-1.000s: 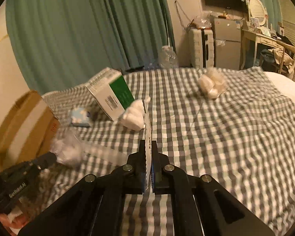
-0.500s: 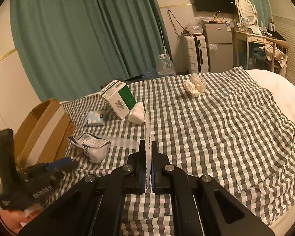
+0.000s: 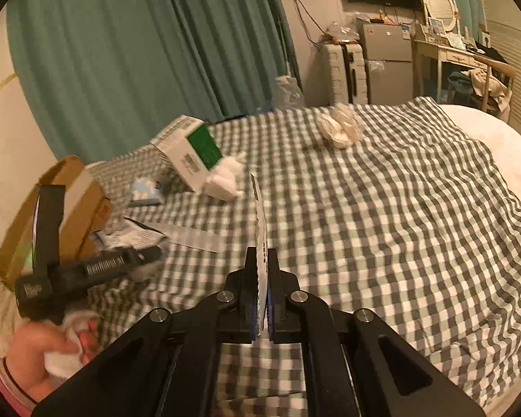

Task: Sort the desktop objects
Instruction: 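Grasp the red-printed sachet with the right gripper while the left grasps the tissue pack, then carry the tissue pack and sachet over the cardboard box with both grippers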

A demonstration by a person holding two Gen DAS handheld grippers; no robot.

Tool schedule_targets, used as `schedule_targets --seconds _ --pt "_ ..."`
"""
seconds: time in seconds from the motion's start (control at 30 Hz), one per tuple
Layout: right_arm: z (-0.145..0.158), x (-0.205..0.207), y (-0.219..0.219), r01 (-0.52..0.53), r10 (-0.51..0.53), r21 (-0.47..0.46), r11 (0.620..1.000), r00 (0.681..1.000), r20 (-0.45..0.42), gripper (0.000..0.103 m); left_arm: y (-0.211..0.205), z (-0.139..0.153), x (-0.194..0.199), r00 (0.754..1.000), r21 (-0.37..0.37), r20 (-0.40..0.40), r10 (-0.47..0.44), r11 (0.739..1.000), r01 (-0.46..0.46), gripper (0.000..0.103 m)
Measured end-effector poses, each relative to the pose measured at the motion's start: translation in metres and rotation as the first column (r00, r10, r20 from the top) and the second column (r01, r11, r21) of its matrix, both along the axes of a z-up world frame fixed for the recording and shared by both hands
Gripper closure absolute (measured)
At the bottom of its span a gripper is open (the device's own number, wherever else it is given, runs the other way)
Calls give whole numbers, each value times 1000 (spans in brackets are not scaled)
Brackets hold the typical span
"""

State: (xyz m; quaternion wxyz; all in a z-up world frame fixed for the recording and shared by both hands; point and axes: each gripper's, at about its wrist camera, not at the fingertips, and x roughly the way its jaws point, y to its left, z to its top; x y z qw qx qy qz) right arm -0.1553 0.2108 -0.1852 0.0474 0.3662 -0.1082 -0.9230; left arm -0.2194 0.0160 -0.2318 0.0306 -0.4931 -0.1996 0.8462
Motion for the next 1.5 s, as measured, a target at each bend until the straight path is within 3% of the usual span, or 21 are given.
schedule_targets --seconds 0.03,0.1,0.33,0.6,0.8,0.93,1.03,1.13,1.23,1.5 --pt "-2 -1 2 5 -5 3 1000 1000 5 100 -1 2 2 1000 -12 -16 -4 1000 4 67" --pt "-4 -1 4 11 -11 0 1000 1000 14 100 1 8 8 997 -56 -51 -53 997 50 71" --pt "13 10 -8 -8 8 14 1000 1000 -15 100 1 57 41 976 -151 -161 -144 981 120 72" --pt "65 38 -38 -52 50 -16 999 993 -102 100 -4 158 78 913 -214 -323 -250 959 187 72" --pt "101 61 -80 -108 109 14 994 983 -150 100 -39 220 95 890 -248 -383 -246 956 157 72" --pt "123 64 -114 -147 151 33 989 972 -180 100 -67 242 107 882 -261 -408 -238 956 137 72" --pt "141 62 -150 -212 215 39 977 955 -205 100 -98 248 112 889 -274 -415 -194 958 81 72" --pt "153 54 -190 -280 288 67 958 935 -208 100 -132 244 111 911 -233 -389 -136 972 45 72" --pt "156 43 -226 -347 349 49 937 915 -200 100 -165 232 109 931 -264 -351 -101 965 5 72" --pt "124 1 -314 -480 478 -6 877 873 -98 100 -227 176 104 974 -286 -219 -63 958 -2 68"
